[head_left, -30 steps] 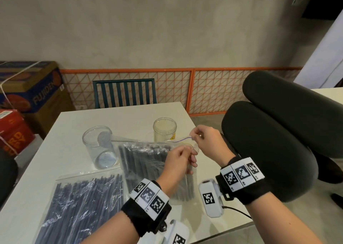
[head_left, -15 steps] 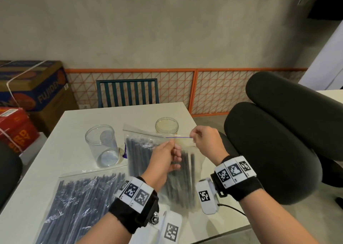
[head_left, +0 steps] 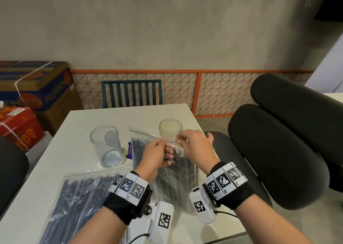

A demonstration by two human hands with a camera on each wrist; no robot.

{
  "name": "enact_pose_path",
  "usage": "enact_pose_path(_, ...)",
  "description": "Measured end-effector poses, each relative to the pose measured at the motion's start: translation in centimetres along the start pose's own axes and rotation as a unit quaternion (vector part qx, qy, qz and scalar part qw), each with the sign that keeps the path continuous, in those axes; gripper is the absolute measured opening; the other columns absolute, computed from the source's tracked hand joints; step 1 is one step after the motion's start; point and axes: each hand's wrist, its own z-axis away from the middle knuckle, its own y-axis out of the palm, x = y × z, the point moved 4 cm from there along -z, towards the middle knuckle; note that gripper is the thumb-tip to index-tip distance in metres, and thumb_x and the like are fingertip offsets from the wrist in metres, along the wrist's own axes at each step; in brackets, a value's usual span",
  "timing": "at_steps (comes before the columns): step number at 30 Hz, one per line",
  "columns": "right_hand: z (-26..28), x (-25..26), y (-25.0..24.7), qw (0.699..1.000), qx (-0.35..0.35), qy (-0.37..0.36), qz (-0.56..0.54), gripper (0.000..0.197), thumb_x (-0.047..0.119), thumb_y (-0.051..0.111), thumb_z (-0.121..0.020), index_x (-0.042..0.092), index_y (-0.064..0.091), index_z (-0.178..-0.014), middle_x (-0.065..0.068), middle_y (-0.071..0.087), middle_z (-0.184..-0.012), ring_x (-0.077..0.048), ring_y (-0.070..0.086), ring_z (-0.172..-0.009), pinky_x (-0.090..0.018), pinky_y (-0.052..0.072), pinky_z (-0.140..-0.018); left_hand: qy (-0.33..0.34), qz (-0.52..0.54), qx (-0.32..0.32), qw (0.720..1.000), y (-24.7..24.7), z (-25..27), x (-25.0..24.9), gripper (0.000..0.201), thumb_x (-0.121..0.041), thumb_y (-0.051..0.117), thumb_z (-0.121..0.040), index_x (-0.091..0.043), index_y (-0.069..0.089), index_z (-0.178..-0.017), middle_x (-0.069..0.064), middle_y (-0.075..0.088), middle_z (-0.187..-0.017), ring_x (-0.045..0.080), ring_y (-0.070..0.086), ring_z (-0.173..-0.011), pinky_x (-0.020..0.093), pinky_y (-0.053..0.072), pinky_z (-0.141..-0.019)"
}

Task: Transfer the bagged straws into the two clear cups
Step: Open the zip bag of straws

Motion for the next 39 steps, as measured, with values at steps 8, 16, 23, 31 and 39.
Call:
enact_pose_path(8, -1.5, 0.7, 0.8, 0.996, -0.027, 0.034, -0.073, 0.017, 0.024, 0.055, -0.091, 0.026, 0.068, -0.101, 0.006, 0.070, -0.106, -0.018, 0.055, -0.112, -0.062, 0.004, -0.111, 0.004, 0.019, 0.032, 0.999, 0.4, 0.6, 1.3, 0.030, -0.022, 0.043, -0.098, -0.011, 0.058, -0.075, 0.001, 0.055, -0.054, 0.010, 0.050, -0.043, 0.022, 0.042, -0.039)
enact_pose_path(16, -1.5, 2.0, 1.7, 0.996, -0.009, -0.013, -0.092, 0.015, 0.019, 0.053, -0.093, 0.020, 0.067, -0.091, 0.002, 0.071, -0.092, -0.021, 0.060, -0.097, -0.055, 0.013, -0.114, 0.027, -0.022, -0.049, 0.998, -2.4, -0.8, -1.0, 0.028, -0.025, 0.043, -0.098, -0.010, 0.057, -0.079, 0.000, 0.045, -0.052, 0.003, 0.039, -0.032, 0.020, 0.048, -0.040)
enact_pose_path(23, -2.9, 0.5, 2.4, 0.994, -0.018, 0.047, -0.099, 0.016, 0.017, 0.050, -0.092, 0.021, 0.065, -0.090, 0.001, 0.069, -0.094, -0.023, 0.060, -0.095, -0.057, 0.020, -0.110, 0.012, 0.027, -0.012, 0.999, -1.8, 0.6, 0.4, 0.026, -0.013, 0.043, -0.095, -0.012, 0.054, -0.072, -0.003, 0.044, -0.048, 0.006, 0.038, -0.035, 0.021, 0.046, -0.043)
enact_pose_path(31, -1.6, 3.2, 2.7, 0.993, 0.007, -0.077, -0.091, 0.015, 0.028, 0.056, -0.091, 0.024, 0.070, -0.092, 0.007, 0.068, -0.101, -0.016, 0.059, -0.097, -0.050, 0.015, -0.107, 0.034, -0.011, -0.072, 0.997, -4.0, -0.6, -1.1, 0.029, -0.028, 0.046, -0.096, -0.012, 0.053, -0.072, 0.001, 0.048, -0.051, 0.006, 0.042, -0.034, 0.024, 0.047, -0.045)
enact_pose_path(39, -4.1, 1.3, 2.1, 0.998, -0.018, -0.008, -0.057, 0.017, 0.015, 0.051, -0.093, 0.021, 0.067, -0.089, 0.002, 0.069, -0.095, -0.022, 0.059, -0.094, -0.042, 0.031, -0.092, -0.006, -0.007, -0.041, 0.999, -6.1, 2.1, 0.7, 0.026, -0.007, 0.044, -0.088, -0.013, 0.049, -0.064, 0.002, 0.041, -0.049, 0.013, 0.042, -0.042, 0.025, 0.045, -0.047)
